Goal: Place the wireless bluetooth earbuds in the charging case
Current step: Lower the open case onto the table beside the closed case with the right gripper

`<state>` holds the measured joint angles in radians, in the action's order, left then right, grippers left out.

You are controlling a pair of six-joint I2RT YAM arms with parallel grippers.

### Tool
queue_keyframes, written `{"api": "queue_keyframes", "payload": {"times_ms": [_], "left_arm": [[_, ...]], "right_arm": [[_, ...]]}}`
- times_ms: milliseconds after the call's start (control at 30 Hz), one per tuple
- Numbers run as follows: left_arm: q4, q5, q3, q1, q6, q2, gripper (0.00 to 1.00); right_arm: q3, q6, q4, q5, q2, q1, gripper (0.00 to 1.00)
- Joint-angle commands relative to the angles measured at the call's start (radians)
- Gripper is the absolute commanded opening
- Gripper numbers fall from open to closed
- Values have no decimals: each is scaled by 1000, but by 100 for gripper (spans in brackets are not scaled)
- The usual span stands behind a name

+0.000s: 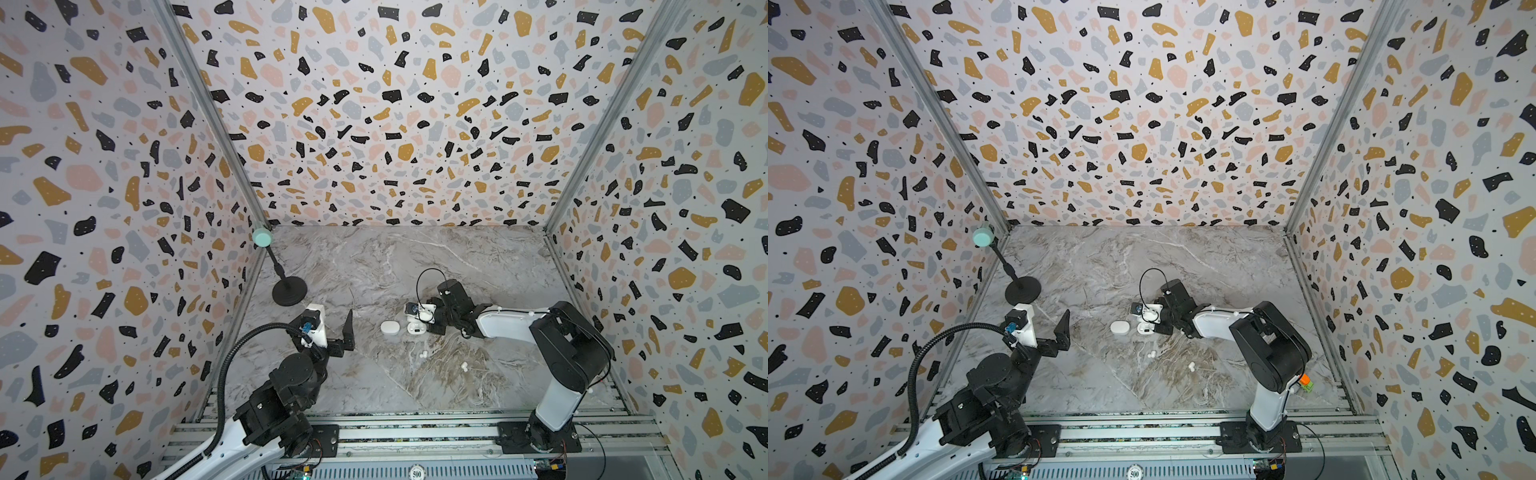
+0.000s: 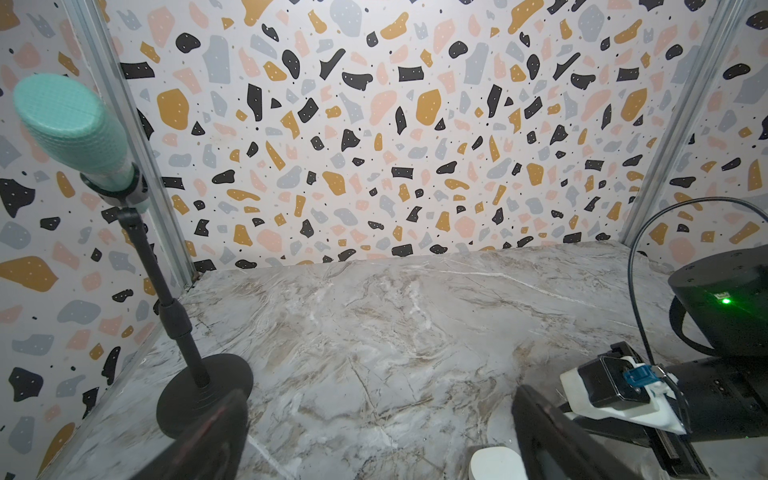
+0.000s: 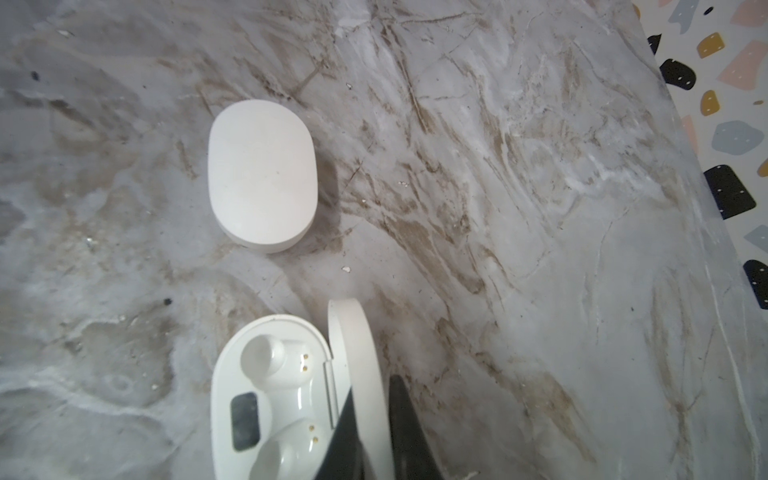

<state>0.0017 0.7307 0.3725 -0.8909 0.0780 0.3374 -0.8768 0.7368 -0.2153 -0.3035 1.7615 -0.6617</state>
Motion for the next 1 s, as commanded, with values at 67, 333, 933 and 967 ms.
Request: {"api": "queue_keyframes", "payload": {"times_ms": [67, 333, 933, 967], "left_arm": [[40, -5, -8, 7, -12, 0, 100], [40, -9, -8, 8, -12, 2, 100], [40, -11, -7, 7, -12, 3, 100], [40, -11, -7, 7, -11, 3, 100]], "right_arm": [[-36, -19, 1, -6, 6, -4, 8], [-40, -20, 8, -8, 9, -7, 14], [-35, -27, 10, -11, -8, -6, 22], [-35, -27, 11, -12, -12, -6, 25]]}}
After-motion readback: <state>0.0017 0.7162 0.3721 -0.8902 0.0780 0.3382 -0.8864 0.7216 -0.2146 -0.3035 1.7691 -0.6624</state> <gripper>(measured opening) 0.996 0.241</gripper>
